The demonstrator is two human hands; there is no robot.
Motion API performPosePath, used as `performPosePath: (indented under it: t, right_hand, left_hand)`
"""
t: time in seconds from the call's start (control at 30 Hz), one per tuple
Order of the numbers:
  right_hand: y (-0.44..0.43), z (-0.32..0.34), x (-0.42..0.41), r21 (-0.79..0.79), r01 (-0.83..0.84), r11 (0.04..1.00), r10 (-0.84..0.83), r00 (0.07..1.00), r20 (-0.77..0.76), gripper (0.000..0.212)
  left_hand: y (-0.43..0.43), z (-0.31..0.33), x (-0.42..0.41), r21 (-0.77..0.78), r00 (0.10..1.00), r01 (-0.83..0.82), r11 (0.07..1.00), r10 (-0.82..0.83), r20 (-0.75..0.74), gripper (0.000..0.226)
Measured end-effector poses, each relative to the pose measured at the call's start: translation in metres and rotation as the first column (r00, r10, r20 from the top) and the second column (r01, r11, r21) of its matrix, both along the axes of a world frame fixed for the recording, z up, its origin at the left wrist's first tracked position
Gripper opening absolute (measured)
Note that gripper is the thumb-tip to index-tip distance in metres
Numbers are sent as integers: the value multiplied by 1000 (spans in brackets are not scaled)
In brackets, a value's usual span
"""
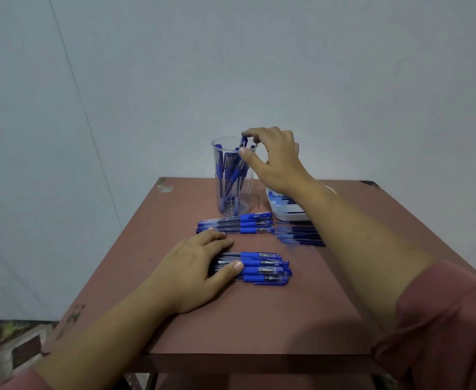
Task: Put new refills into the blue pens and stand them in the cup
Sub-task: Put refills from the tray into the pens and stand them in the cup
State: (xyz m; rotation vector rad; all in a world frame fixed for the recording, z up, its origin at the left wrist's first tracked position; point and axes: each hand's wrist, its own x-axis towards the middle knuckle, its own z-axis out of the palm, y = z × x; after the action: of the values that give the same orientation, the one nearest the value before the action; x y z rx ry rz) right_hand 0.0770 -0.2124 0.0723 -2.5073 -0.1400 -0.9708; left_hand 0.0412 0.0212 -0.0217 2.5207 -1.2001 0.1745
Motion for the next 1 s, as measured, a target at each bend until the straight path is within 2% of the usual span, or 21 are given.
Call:
performPosePath:
  t: [0.07, 0.23, 0.37, 0.5, 0.6, 0.83, 1.0]
  right_hand:
    - [-1, -2, -1, -48, 19, 999, -20, 999, -30, 46]
    - [-4, 1, -5, -125, 50, 991, -58, 996, -66, 48]
    - [-3, -14, -30, -91, 28, 995, -29, 1000, -9, 49]
    - [-12, -44, -62, -166, -103, 981, 67, 976, -209, 34]
    - [-15, -58, -74, -206, -140, 968, 63, 938, -342, 25]
    - [-8, -65, -65, -349, -78, 934, -68, 919, -388, 25]
    - [-3, -65, -61, -418, -69, 906, -100, 924, -370, 21]
  left_hand:
    - [0, 0, 0, -2, 1000, 4, 1000, -4, 2, 87]
    - [0, -1, 1, -4, 1000, 10, 1000, -10, 3, 93]
    - [0, -1, 1, -12, 1000, 9, 1000, -9, -12, 93]
    - [0, -2, 1, -17, 1000, 8, 1000, -8, -8, 87]
    - [0, -1, 1, -23, 1000, 12, 1000, -12, -2, 91]
    - [0, -1, -1, -54, 1000, 8, 999, -8, -8, 93]
    - [0, 3, -4, -83, 1000, 23, 996, -22, 23, 76]
